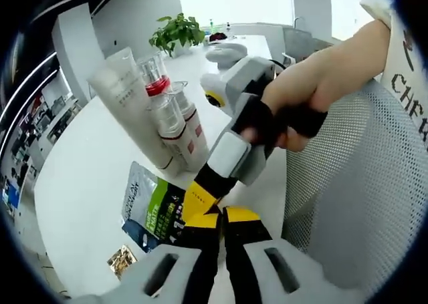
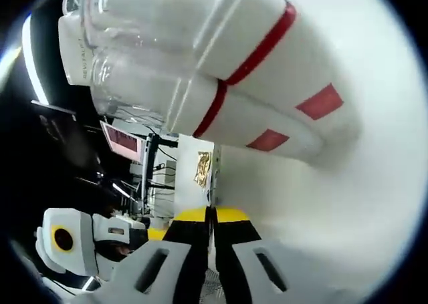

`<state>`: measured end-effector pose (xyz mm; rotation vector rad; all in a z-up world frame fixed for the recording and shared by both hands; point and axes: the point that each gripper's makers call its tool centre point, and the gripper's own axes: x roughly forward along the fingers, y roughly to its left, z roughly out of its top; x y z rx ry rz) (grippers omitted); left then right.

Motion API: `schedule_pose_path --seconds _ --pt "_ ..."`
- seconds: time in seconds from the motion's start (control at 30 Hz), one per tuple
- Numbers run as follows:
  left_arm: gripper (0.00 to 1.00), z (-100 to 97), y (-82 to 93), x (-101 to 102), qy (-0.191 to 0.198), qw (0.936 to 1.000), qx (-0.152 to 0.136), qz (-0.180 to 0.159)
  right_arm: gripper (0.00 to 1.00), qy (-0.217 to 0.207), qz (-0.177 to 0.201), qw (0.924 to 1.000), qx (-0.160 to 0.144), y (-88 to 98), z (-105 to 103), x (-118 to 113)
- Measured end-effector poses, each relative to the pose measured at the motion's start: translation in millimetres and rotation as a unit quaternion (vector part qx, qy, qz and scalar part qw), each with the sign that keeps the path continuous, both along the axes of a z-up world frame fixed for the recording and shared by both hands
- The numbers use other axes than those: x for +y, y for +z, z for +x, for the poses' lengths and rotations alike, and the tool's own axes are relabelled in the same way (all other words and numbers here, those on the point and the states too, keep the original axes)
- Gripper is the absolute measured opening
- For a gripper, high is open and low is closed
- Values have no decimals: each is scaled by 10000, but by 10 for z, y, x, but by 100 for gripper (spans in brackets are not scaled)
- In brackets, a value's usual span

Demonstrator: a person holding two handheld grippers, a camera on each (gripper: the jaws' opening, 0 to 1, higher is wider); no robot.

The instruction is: Arrange the skincare products in the storage area until every visible bottle or jar stands upright without overlapping.

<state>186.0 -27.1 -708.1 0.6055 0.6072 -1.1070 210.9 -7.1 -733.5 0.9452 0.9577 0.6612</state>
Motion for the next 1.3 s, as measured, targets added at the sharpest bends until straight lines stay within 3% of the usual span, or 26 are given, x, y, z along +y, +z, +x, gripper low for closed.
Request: schedule_pose_path --seconds 0.13,0.27,0.43,0.57,0.67,0.73,0.83,0.97,1.0,1.1,1.13,1.2,1.3 --pt "6 -3 92 30 -13 9998 30 -179 1 67 74 9998 -154 89 7 33" --pt "18 30 178 197 183 9989 82 -412 1 194 69 9994 -274 113 -23 35" --pt "19 128 261 534 896 9922 408 -759 1 336 49 9985 -430 153 -77 48" --pt "21 172 274 767 1356 9770 969 -1333 1 449 35 9973 -582 217 -99 60" --pt "23 217 278 862 1666 9653 1194 -1621 1 552 50 9957 -739 300 -128 75" --pt "30 183 346 806 1501 9617 1250 -1923 1 541 201 9952 -789 396 -151 87" --pt "35 155 374 765 1578 9449 1645 -2350 1 786 34 9904 -1136 485 -219 96" --pt "37 196 353 803 1692 9335 1841 -2569 1 957 53 9859 -1374 635 -286 114" --pt "39 191 355 796 1749 9280 1943 -2654 1 988 54 9845 -1446 663 -293 113" --pt "41 224 345 818 1706 9247 1959 -2781 1 1174 20 9786 -1693 753 -346 108" --pt "42 249 382 799 1737 9140 2082 -3019 1 1226 -6 9768 -1754 769 -363 107" --pt "44 282 403 797 1768 9011 2256 -3255 1 1313 -25 9738 -1856 807 -403 106" --pt "47 347 365 813 1794 8930 2378 -3374 1 1433 68 9686 -2030 905 -473 105"
